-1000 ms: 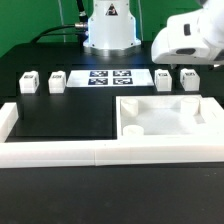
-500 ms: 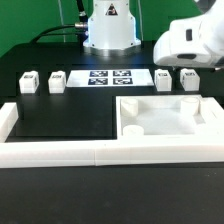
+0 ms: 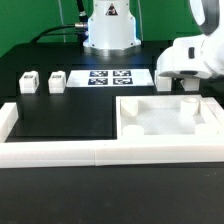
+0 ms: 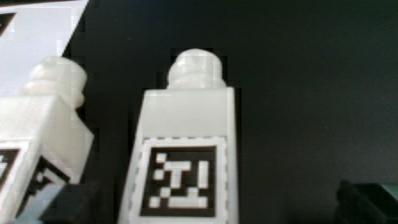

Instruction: Assemble square table

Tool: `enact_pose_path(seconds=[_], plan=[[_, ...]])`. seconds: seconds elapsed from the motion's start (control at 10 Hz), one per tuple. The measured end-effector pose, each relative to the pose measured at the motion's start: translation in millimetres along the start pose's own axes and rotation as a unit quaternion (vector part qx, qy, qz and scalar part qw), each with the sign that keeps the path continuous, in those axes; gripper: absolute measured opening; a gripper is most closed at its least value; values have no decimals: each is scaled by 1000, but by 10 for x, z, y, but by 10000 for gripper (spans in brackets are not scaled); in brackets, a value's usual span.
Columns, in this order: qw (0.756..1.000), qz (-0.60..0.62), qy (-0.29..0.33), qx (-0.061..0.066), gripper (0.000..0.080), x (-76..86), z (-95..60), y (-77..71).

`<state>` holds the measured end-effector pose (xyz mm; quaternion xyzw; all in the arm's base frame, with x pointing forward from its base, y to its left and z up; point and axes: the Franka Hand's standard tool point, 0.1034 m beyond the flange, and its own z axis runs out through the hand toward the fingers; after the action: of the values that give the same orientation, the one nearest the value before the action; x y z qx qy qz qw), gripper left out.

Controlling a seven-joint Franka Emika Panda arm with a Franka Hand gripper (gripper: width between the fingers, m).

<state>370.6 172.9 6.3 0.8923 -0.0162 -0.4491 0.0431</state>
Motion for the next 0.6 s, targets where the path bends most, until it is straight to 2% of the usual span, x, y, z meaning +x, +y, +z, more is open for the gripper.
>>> enact_pose_path(seconds=[0.1,0.2,0.3,0.4,0.5,0.6], plan=[[1000,0,0,0,645,1,-1,2],[1000,0,0,0,538,1,0,2],[1000,0,0,0,538,2,1,4],[1000,0,0,0,355,3,1,5],[1000,1,0,1,288,2,1,5],[1000,1,0,1,288,3,1,6]])
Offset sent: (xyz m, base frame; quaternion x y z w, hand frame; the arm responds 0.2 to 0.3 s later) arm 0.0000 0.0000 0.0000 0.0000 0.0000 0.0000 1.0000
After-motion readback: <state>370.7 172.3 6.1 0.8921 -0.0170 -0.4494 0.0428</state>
